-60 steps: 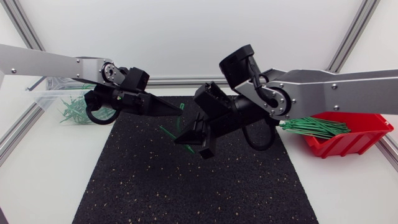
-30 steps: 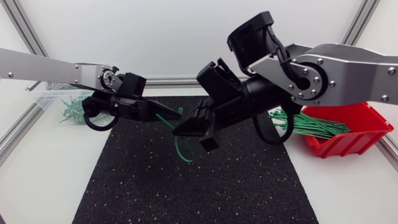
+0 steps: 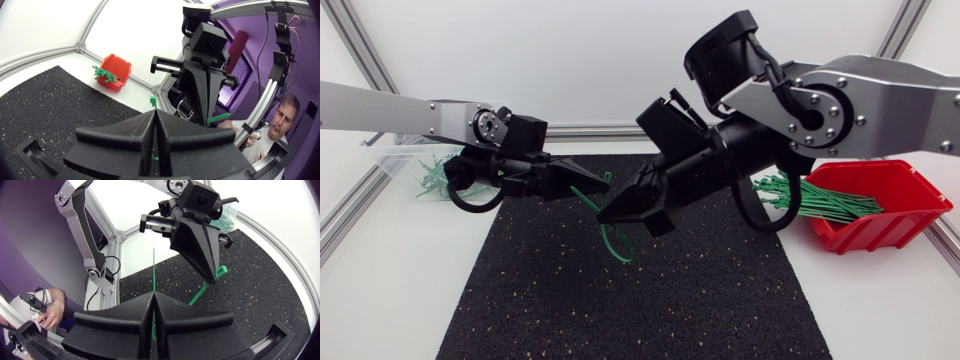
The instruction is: Take a green cable tie from the red box, thread the tail through the head to close it, then place it in the transparent bin on the left.
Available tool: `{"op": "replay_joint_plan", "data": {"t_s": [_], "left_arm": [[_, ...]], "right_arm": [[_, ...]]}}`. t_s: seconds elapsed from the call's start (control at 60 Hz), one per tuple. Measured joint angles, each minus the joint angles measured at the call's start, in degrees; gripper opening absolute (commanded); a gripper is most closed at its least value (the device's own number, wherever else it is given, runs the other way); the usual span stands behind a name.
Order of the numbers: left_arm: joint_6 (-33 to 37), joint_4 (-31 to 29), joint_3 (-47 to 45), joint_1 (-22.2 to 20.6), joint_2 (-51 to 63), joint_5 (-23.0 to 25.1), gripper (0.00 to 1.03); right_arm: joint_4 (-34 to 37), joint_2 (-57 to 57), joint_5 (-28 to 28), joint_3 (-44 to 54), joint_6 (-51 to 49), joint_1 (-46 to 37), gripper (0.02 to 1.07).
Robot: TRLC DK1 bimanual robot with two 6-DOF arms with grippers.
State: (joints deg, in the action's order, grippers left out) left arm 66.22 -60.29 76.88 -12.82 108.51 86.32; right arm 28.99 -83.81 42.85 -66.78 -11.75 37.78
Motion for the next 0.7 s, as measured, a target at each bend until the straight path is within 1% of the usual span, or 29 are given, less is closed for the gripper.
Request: {"op": "replay_joint_plan", "data": {"t_s": [0.183, 0.333, 0.4, 0.517, 0.583, 0.7], "left_arm": [[4.72, 0.13, -1.03, 0.17, 0.00, 0.02, 0.03], [8.55, 0.15, -1.46, 0.57, 0.00, 0.00, 0.03], [9.94, 0.33, -1.46, 0.61, 0.00, 0.02, 0.03], [10.95, 2.36, -1.62, 0.61, 0.00, -0.09, 0.03], [11.06, 3.80, -2.08, 0.59, 0.00, -0.35, 0.03], [11.50, 6.54, -3.85, 0.59, 0.00, -2.67, 0.03]], "right_arm": [[0.81, -0.24, -0.63, -0.28, -0.48, 0.00, 0.07], [0.83, -0.33, -3.32, -0.28, -5.09, 0.07, 0.07], [0.81, -0.55, -6.80, -0.28, -8.15, 0.85, 0.07], [-0.90, -0.63, -11.26, 0.68, -9.84, 3.21, 0.07], [-0.87, -1.05, -11.63, 0.68, -9.99, 3.93, 0.07], [-0.90, -2.16, -11.91, 0.68, -10.01, 2.97, 0.07]]}}
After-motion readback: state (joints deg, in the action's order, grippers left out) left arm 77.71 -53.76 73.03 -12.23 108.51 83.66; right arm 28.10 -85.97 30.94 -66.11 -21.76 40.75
